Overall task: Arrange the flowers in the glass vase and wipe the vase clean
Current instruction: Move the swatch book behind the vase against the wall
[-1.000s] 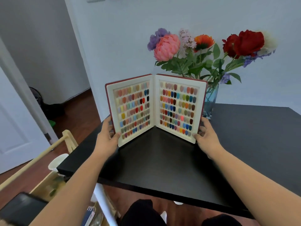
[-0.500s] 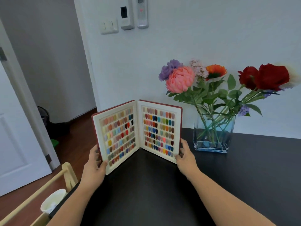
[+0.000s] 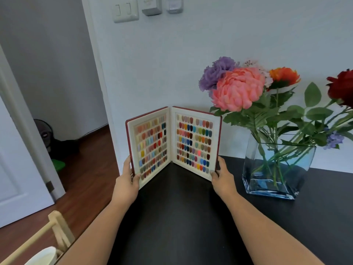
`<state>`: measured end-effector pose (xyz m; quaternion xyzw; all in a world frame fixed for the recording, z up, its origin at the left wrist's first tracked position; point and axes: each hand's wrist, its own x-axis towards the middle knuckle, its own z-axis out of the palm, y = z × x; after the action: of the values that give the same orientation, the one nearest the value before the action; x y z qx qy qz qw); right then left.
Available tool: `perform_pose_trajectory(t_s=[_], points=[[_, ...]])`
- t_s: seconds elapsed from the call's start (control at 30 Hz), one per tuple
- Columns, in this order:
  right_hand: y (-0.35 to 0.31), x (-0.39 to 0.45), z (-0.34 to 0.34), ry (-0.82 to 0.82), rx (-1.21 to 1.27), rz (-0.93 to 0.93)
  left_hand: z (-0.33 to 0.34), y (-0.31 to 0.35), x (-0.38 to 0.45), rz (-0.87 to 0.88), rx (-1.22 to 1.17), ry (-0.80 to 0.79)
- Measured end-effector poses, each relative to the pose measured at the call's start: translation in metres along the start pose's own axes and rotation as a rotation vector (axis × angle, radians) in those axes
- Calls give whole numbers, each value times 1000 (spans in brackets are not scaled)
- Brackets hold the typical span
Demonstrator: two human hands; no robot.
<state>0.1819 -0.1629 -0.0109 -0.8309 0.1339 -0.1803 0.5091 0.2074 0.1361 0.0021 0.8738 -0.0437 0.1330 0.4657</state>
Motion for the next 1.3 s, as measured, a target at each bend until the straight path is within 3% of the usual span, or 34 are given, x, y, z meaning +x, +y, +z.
perform_pose_trajectory(t_s=[0.57, 0.83, 1.07, 1.3], points=[[24, 50, 2, 295, 41, 36, 60, 1, 73, 30, -34, -122], [28, 56, 1, 342, -23, 12, 66, 9, 81, 30, -19, -140], [35, 68, 3, 477, 31, 50, 74, 12, 87, 48, -3, -124], [36, 72, 3, 483, 9, 74, 76, 14, 86, 34, -1, -117]])
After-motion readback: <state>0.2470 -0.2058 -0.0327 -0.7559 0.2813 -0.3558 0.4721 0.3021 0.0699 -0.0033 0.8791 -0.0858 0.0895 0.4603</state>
